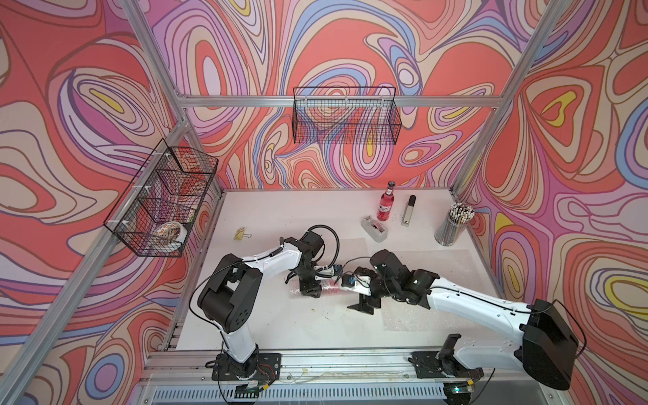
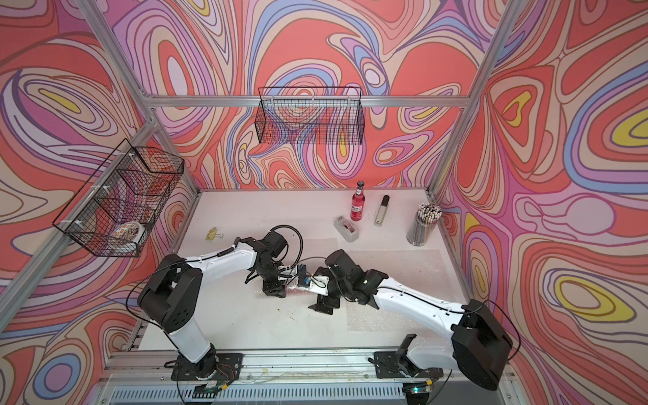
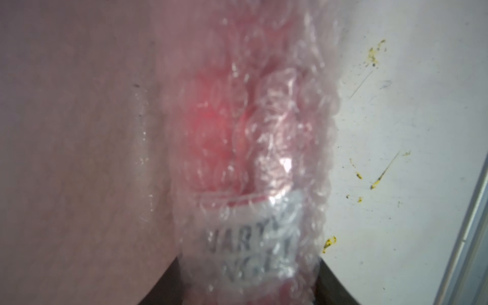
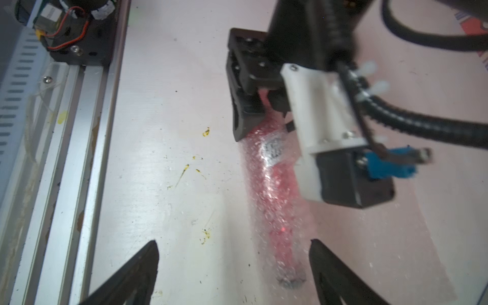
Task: Wrap wine bottles in bubble wrap
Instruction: Wrap the wine bottle in bubble wrap.
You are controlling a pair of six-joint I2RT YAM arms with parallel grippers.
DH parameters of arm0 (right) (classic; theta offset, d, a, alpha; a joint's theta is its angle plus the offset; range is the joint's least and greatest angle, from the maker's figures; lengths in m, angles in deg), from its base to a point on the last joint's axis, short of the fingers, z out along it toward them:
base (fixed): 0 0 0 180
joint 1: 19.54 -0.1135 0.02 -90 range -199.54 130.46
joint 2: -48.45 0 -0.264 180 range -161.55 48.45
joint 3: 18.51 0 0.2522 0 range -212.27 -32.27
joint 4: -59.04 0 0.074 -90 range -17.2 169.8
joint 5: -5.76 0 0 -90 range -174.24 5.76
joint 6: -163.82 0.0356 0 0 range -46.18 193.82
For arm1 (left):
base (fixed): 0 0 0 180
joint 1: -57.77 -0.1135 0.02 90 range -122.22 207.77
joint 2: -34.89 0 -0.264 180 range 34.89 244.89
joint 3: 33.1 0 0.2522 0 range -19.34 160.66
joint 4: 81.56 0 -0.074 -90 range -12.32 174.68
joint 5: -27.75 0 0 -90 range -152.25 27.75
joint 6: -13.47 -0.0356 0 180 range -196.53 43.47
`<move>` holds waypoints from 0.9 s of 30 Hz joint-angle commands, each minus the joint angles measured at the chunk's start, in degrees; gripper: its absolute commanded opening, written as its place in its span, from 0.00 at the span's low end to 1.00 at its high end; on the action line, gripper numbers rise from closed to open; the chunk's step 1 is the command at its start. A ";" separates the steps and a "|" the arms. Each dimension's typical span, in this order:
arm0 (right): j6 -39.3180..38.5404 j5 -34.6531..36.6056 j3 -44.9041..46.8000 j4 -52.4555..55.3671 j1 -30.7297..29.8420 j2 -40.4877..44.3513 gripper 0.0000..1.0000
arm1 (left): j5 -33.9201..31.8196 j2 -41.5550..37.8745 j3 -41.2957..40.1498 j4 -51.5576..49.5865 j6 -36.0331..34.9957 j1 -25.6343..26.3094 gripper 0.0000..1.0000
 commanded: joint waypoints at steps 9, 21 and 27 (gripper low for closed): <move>-10.59 11.76 -2.54 -13.00 -6.21 -13.89 0.90 | 10.42 7.11 5.43 -10.76 0.35 -0.71 0.51; -16.74 18.01 -3.89 -18.39 -6.12 -22.77 0.88 | 13.12 9.91 7.79 -13.54 0.31 -1.24 0.54; -18.43 20.17 -4.95 -18.45 -6.13 -26.11 0.80 | 14.85 8.73 7.77 -13.36 0.37 -1.90 0.60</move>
